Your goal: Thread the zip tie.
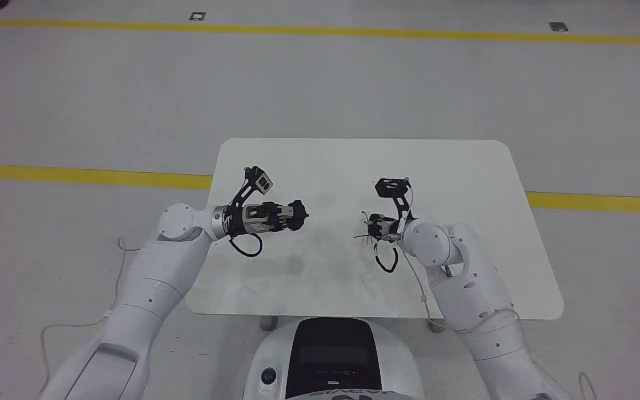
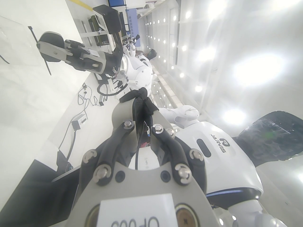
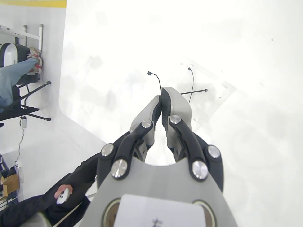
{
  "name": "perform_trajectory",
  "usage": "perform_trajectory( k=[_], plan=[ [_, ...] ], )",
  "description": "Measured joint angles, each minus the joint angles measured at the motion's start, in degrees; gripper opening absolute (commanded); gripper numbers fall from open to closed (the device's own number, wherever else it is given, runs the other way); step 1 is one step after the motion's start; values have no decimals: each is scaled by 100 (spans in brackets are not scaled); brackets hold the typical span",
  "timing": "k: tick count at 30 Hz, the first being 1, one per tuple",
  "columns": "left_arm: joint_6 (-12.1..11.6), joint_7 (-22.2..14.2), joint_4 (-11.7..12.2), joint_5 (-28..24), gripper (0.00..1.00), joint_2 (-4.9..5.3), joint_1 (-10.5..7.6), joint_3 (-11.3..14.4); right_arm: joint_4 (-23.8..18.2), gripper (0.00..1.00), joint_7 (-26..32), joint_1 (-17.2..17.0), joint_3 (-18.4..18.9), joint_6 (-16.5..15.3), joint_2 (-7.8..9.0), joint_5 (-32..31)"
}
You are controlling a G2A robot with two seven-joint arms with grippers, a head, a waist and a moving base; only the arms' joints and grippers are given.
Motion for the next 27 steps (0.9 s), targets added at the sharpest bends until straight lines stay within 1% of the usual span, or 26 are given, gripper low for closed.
perform_trajectory(
  k=[2,3,4,9,12,14,17,20,22,27],
  plan=[
    [0,0,0,0,0,0,0,0,0,0,-8,-6,-4,-6,0,3],
    [0,0,0,0,0,0,0,0,-10,0,-61,-34,-11,-49,-1,39],
    [0,0,0,0,0,0,0,0,-53,0,-195,-93,-12,-157,-1,155],
    [0,0,0,0,0,0,0,0,-429,0,-691,-338,62,-436,30,359],
    [0,0,0,0,0,0,0,0,-587,0,-895,-452,116,-598,42,629],
    [0,0,0,0,0,0,0,0,-629,0,-996,-517,144,-756,44,965],
    [0,0,0,0,0,0,0,0,-557,0,-832,-518,182,-1116,55,1601],
    [0,0,0,0,0,0,0,0,-439,0,-628,-462,238,-1394,76,2132],
    [0,0,0,0,0,0,0,0,-383,0,-502,-435,268,-1553,92,2459],
    [0,0,0,0,0,0,0,0,-247,0,-173,-369,327,-1801,130,3204]
  ],
)
